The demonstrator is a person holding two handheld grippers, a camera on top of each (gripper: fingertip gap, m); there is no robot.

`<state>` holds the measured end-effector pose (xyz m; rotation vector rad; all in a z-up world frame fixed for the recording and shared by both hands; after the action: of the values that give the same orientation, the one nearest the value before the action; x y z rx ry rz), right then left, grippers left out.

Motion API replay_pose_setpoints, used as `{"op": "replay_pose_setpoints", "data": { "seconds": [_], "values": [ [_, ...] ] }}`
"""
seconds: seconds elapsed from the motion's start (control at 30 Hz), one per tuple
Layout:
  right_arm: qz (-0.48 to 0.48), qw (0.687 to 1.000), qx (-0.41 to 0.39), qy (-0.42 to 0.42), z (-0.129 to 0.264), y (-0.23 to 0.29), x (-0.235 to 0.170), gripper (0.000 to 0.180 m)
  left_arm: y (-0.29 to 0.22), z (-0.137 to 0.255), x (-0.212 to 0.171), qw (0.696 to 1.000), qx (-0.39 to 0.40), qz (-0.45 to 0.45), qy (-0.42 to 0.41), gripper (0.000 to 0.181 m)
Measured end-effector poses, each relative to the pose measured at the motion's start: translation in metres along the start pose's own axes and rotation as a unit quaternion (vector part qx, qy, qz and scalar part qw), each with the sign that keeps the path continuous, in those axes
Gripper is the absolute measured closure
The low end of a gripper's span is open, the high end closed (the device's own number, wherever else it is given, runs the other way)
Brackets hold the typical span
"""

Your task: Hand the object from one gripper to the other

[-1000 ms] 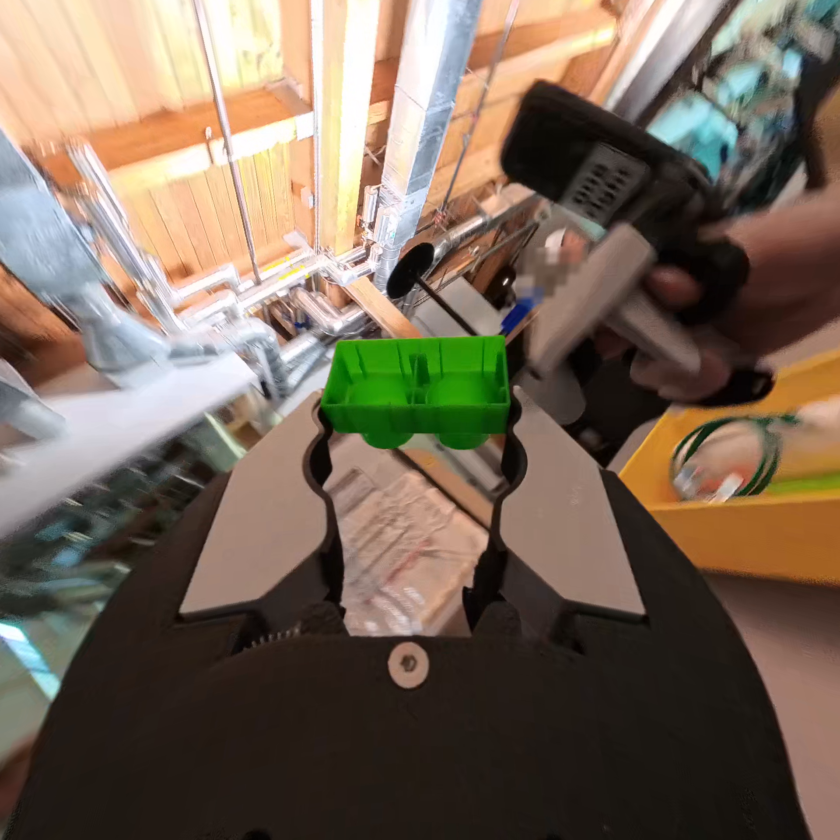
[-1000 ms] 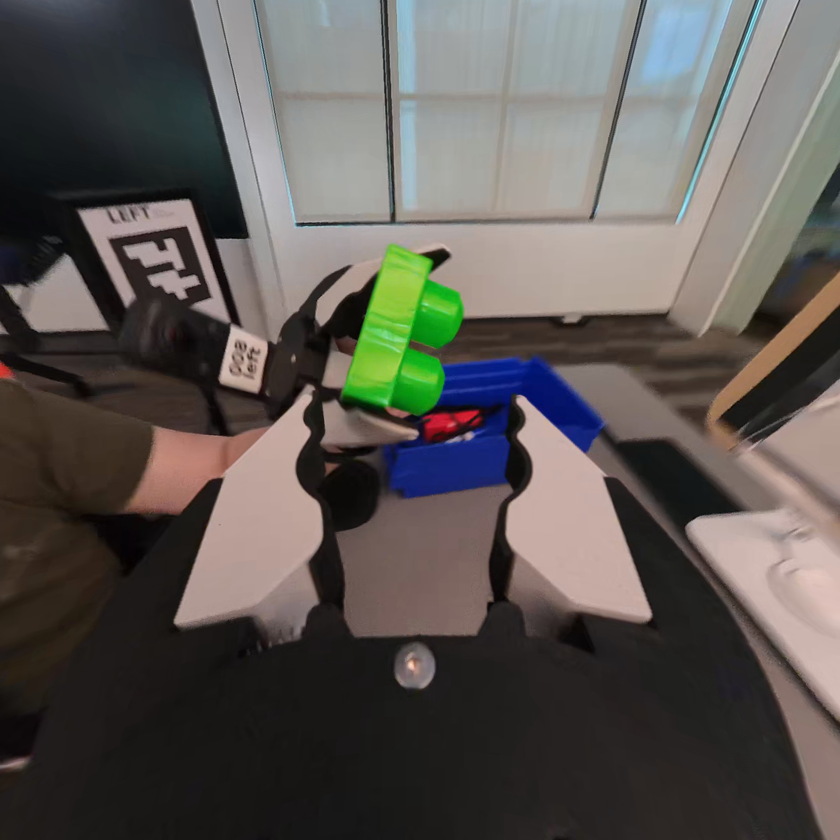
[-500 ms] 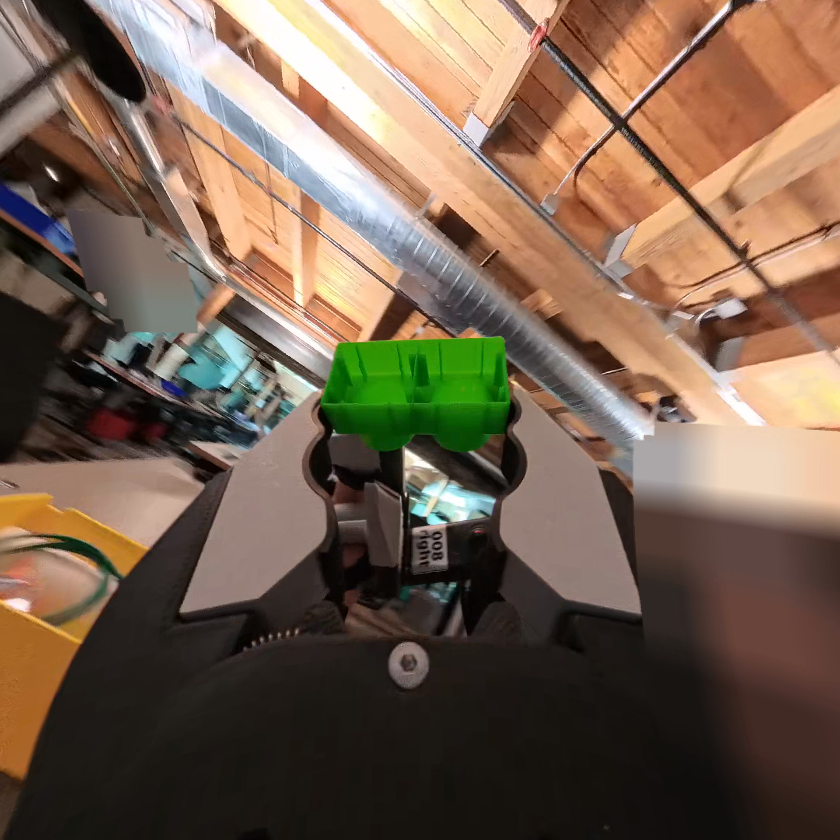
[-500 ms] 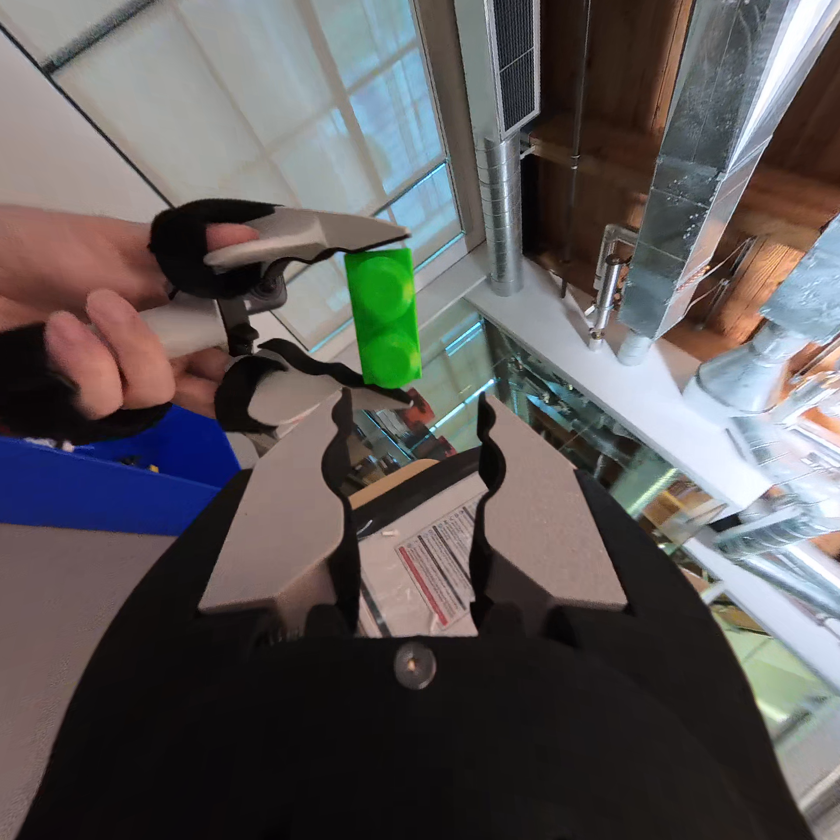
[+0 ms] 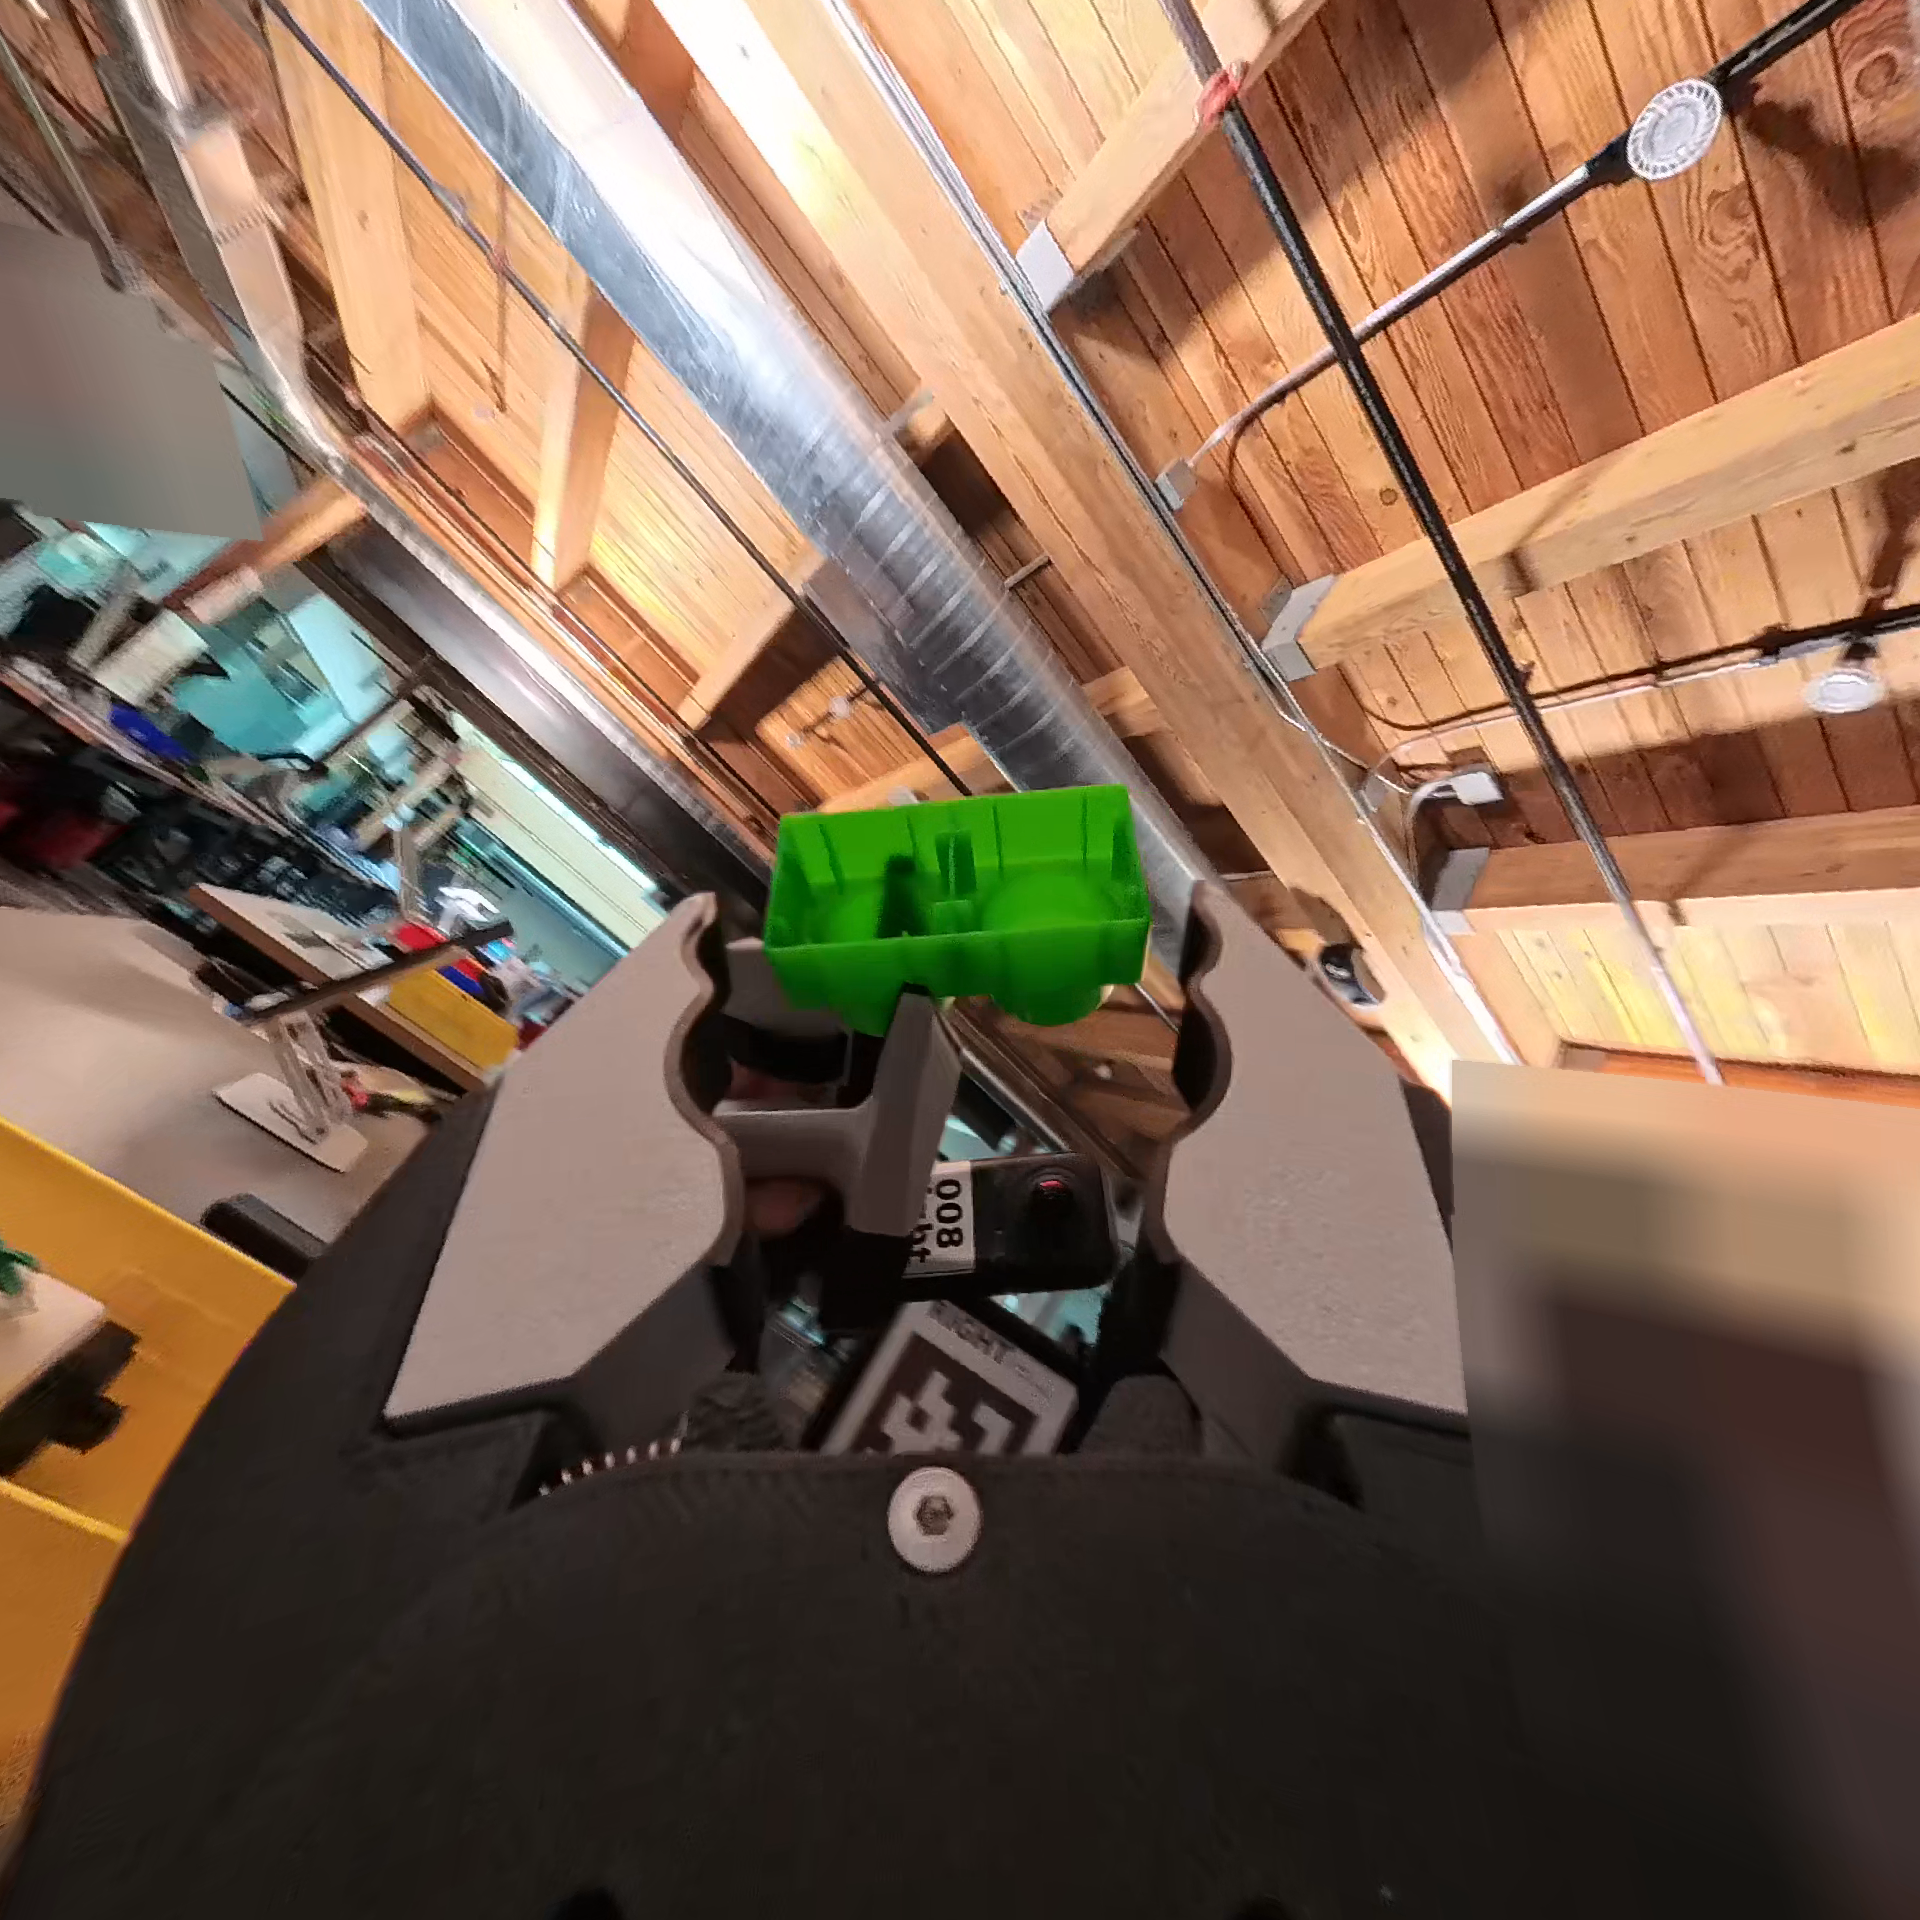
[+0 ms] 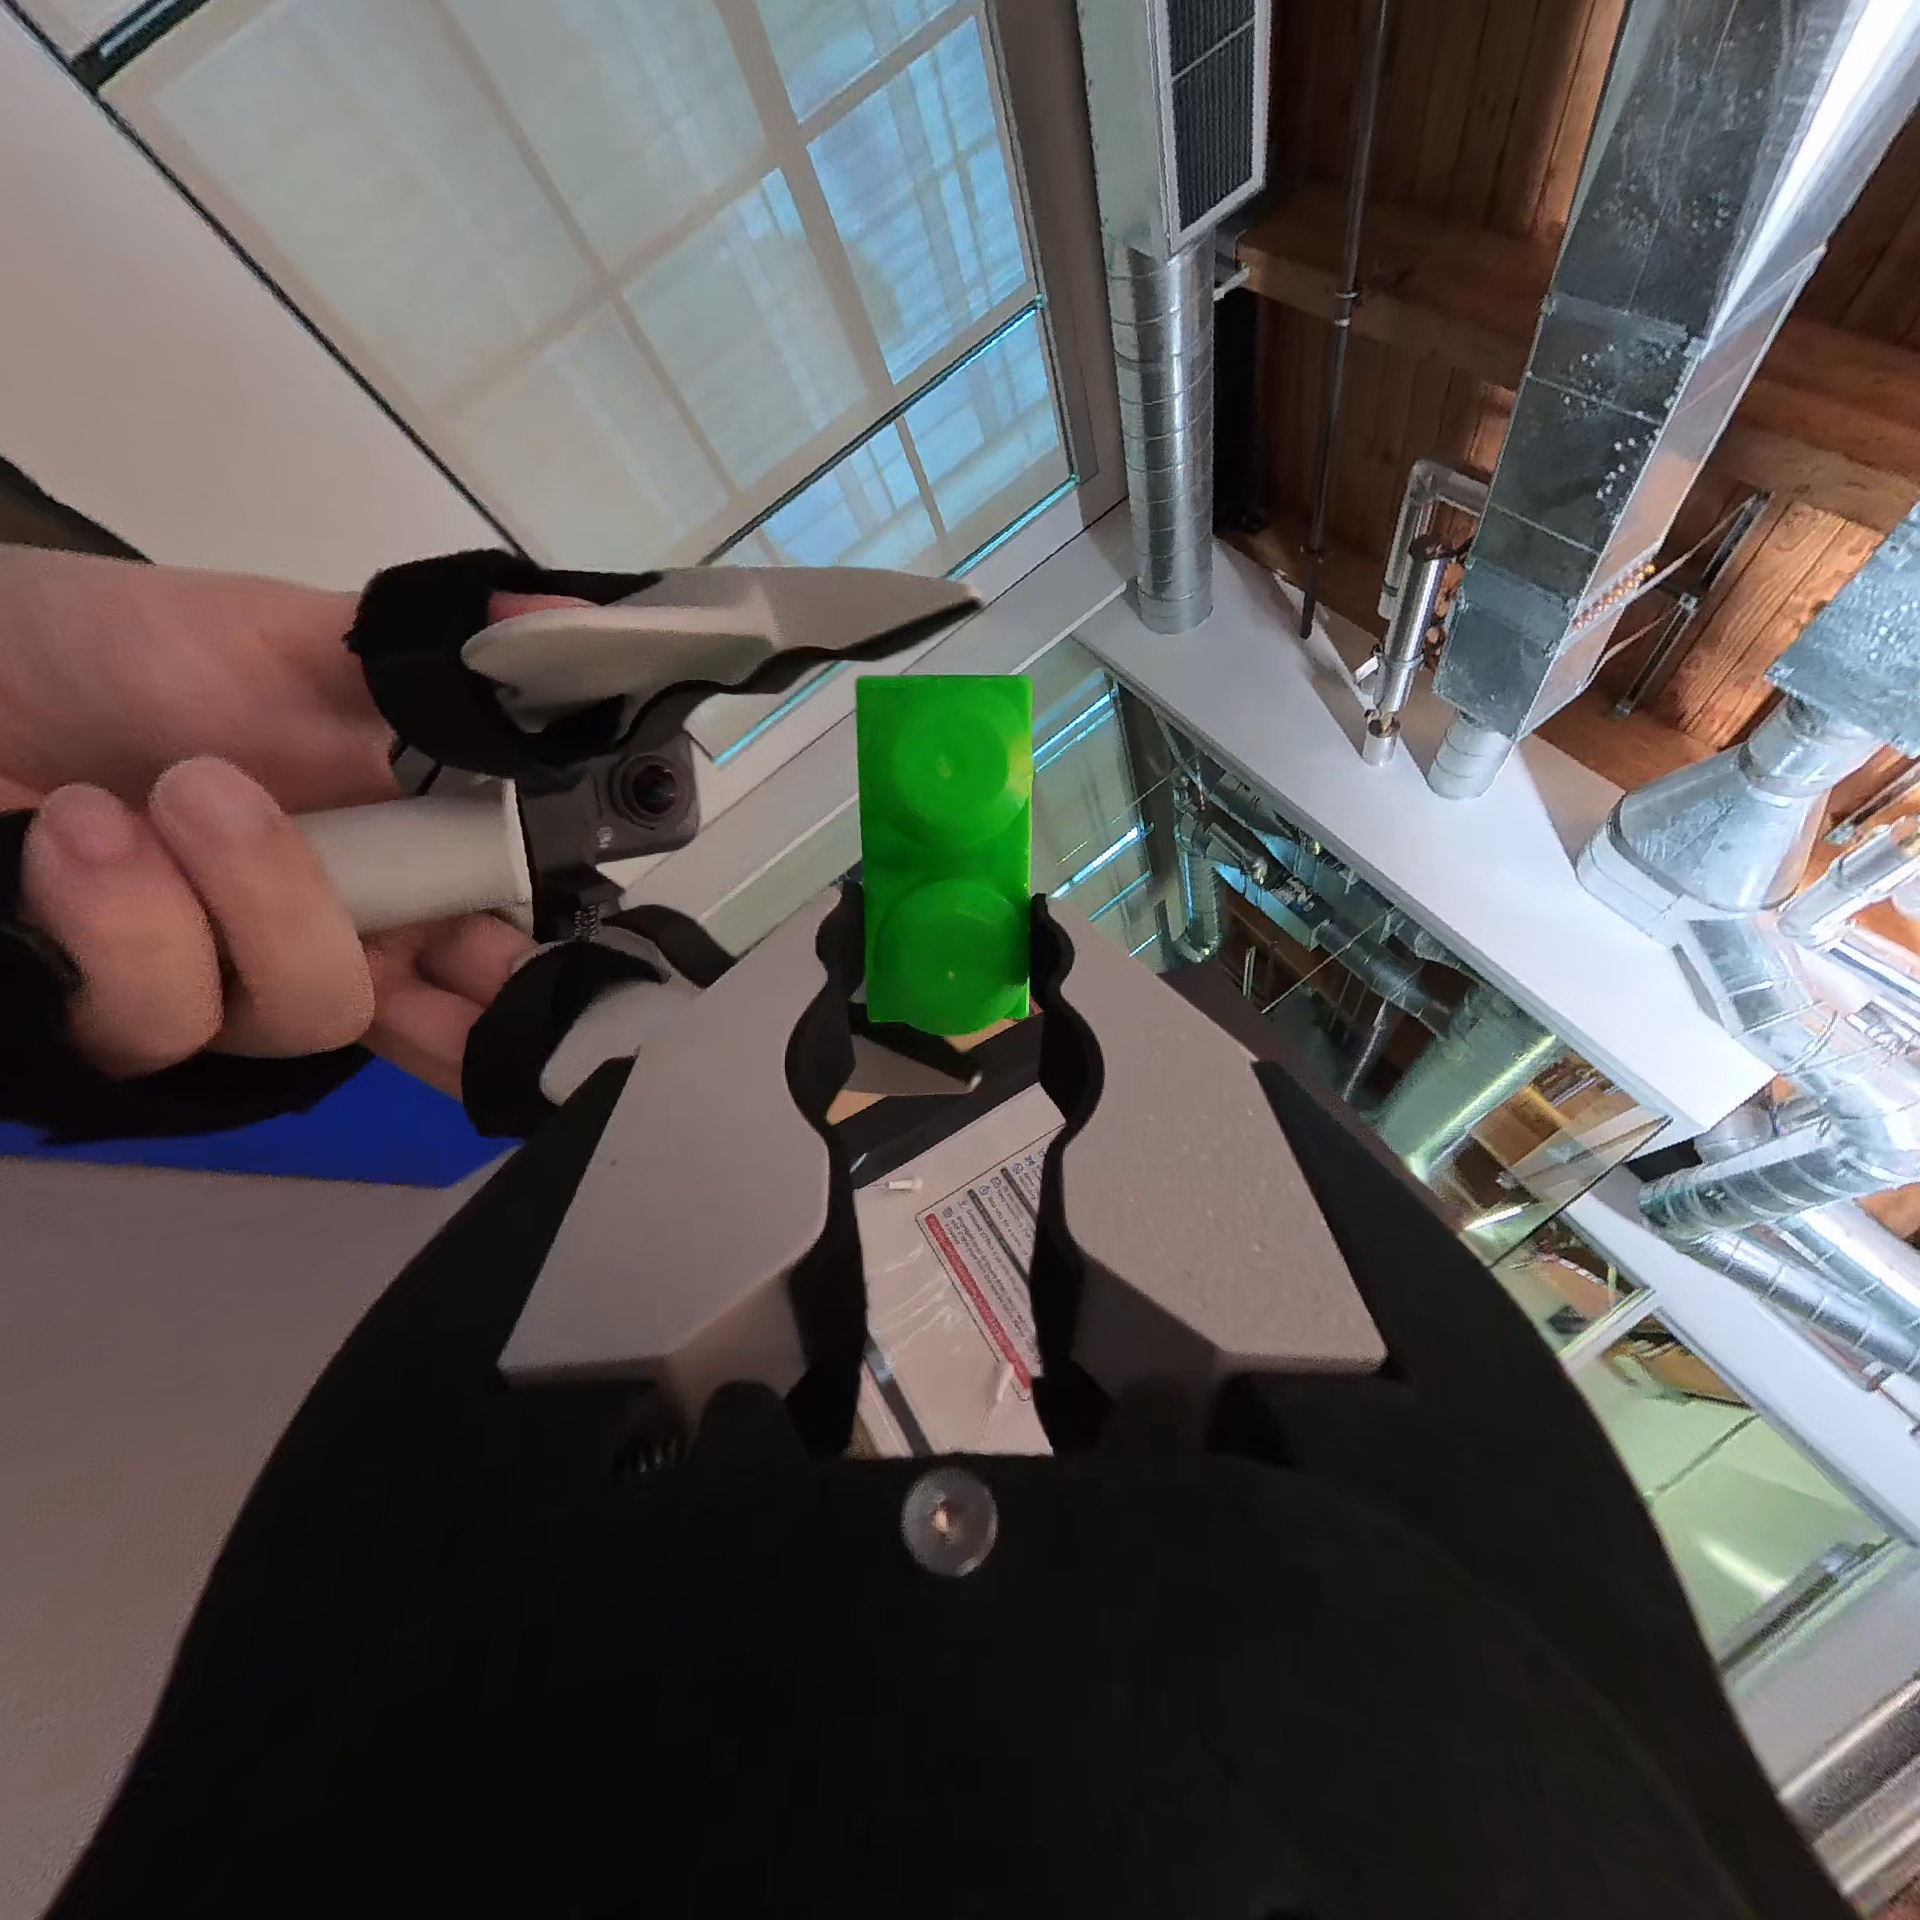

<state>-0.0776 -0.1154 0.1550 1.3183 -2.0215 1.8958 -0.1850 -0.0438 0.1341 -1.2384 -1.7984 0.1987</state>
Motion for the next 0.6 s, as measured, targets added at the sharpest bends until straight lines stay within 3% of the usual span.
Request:
{"op": "replay_pose_setpoints", "data": {
  "seconds": [0.17, 0.27, 0.33, 0.43, 0.5, 0.53, 0.6],
  "values": [
    [-0.159, 0.987, -0.032, 0.014, 0.005, -0.033, -0.019, 0.15, -0.006, 0.017, 0.018, 0.986, 0.111, -0.123, -0.012, 0.089],
    [-0.223, 0.967, -0.096, 0.076, 0.005, -0.053, -0.051, 0.149, -0.017, 0.021, 0.024, 0.927, 0.251, -0.278, 0.013, 0.09],
    [-0.212, 0.959, -0.135, 0.134, 0.002, -0.057, -0.074, 0.149, -0.026, 0.022, 0.025, 0.842, 0.362, -0.399, 0.031, 0.093],
    [-0.146, 0.952, -0.176, 0.204, -0.007, -0.05, -0.095, 0.15, -0.037, 0.017, 0.018, 0.663, 0.506, -0.547, 0.068, 0.103],
    [-0.082, 0.953, -0.194, 0.219, -0.014, -0.04, -0.097, 0.149, -0.035, 0.012, 0.011, 0.545, 0.577, -0.6, 0.097, 0.101],
    [-0.041, 0.952, -0.208, 0.221, -0.016, -0.034, -0.094, 0.15, -0.032, 0.008, 0.007, 0.506, 0.592, -0.618, 0.107, 0.1],
    [0.04, 0.948, -0.229, 0.215, -0.021, -0.02, -0.083, 0.15, -0.026, 0.0, -0.003, 0.469, 0.593, -0.643, 0.12, 0.104]
  ]
}}
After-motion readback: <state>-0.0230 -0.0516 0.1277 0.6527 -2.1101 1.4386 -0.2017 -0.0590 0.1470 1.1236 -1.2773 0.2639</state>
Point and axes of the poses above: each gripper's, where its closed fingertips meet, z back along the fingers, x out of its top, y = z × x across the jaws, the point moved 9 cm from there along z, back along the fingers, and after that the axes turned 12 degrees about y, right-handed, at the moved point
